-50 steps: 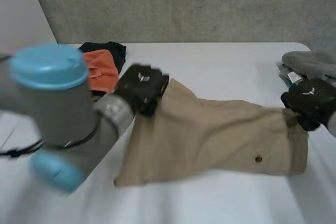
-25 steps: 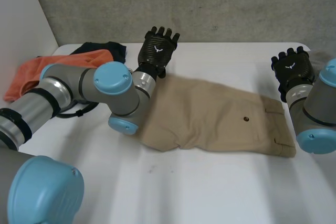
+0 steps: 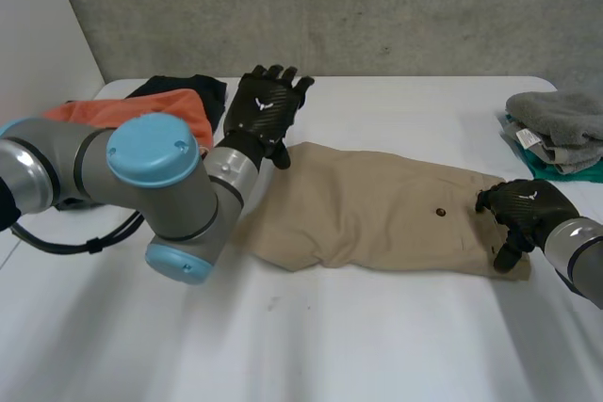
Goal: Fold the laundry.
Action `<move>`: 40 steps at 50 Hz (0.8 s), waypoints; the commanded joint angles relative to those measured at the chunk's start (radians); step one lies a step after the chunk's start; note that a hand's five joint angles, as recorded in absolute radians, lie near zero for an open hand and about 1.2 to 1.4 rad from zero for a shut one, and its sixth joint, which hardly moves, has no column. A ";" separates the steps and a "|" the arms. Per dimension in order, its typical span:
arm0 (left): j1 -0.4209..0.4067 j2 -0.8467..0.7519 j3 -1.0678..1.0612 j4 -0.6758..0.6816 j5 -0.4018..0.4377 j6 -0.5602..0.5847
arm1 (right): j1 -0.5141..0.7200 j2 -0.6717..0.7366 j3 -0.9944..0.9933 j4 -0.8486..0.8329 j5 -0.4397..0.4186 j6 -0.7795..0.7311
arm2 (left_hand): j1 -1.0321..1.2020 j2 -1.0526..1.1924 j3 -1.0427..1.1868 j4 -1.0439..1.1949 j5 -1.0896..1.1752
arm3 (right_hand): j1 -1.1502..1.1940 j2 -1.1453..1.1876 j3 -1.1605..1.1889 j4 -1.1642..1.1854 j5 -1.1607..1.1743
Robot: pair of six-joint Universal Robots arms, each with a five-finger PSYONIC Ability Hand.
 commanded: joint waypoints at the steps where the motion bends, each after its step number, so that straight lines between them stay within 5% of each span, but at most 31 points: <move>1: 0.000 0.012 -0.027 -0.007 0.000 -0.006 | -0.025 0.062 -0.011 -0.080 0.016 -0.022 | -0.014 -0.033 -0.038 -0.027 -0.051 | 0.848 0.852 0.854 0.859 0.854; 12: 0.002 0.141 -0.105 -0.030 0.002 -0.037 | -0.181 -0.076 0.012 -0.049 0.005 -0.148 | -0.014 -0.033 -0.038 -0.027 -0.051 | 0.848 0.852 0.854 0.859 0.854; 20: 0.000 0.216 -0.165 -0.033 0.003 -0.095 | -0.167 -0.114 -0.041 -0.051 0.003 -0.358 | -0.014 -0.033 -0.038 -0.027 -0.051 | 0.848 0.852 0.854 0.859 0.854; 28: 0.020 0.296 -0.248 -0.036 0.003 -0.101 | 0.181 -0.111 -0.117 -0.147 -0.135 -0.395 | -0.014 -0.033 -0.038 -0.027 -0.051 | 0.848 0.852 0.854 0.859 0.854; 33: 0.052 0.345 -0.311 -0.034 0.005 -0.101 | 0.377 0.024 -0.120 -0.196 -0.270 -0.471 | -0.014 -0.033 -0.038 -0.027 -0.051 | 0.848 0.852 0.854 0.859 0.854; 40: 0.074 0.368 -0.372 -0.031 0.006 -0.101 | 0.529 0.194 -0.162 -0.156 -0.279 -0.661 | -0.014 -0.033 -0.038 -0.027 -0.051 | 0.848 0.852 0.854 0.859 0.854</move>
